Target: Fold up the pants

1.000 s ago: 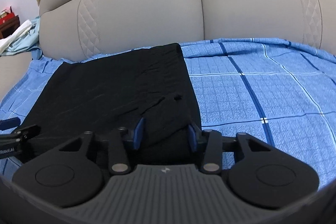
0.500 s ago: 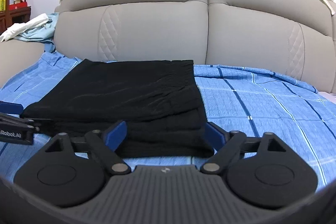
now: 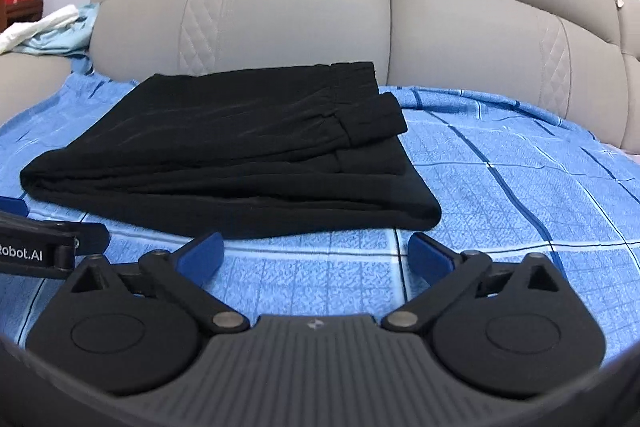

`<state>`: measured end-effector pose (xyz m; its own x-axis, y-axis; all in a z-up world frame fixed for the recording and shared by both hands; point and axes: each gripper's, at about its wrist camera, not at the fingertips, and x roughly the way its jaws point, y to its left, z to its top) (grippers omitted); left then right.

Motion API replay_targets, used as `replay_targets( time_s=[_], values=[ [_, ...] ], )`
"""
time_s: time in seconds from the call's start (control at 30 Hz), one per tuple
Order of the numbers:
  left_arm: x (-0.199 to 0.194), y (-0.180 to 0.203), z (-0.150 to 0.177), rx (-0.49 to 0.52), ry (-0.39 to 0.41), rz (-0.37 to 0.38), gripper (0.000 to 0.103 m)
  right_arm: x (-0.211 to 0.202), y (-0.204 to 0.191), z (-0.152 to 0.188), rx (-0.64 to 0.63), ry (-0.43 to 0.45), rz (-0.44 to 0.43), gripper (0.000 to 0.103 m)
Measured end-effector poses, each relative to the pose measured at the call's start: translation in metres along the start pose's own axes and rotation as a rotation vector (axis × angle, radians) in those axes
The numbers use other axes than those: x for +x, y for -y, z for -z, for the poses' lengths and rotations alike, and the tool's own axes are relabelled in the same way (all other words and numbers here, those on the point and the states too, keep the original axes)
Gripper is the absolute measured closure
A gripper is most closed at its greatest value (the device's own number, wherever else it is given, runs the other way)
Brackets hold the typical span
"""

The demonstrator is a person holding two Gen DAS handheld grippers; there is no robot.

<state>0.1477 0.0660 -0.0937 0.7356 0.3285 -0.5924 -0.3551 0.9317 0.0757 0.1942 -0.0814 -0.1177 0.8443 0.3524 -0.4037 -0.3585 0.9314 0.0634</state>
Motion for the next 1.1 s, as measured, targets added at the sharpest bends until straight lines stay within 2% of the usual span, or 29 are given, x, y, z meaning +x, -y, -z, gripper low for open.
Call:
replay_targets(
  time_s=[1.1],
  values=[
    [0.0088, 0.0015, -0.0029, 0.009, 0.024, 0.014, 0.000, 0.0046, -0.0033, 0.0058, -0.004, 0.032, 0.001, 0.000]
  ],
)
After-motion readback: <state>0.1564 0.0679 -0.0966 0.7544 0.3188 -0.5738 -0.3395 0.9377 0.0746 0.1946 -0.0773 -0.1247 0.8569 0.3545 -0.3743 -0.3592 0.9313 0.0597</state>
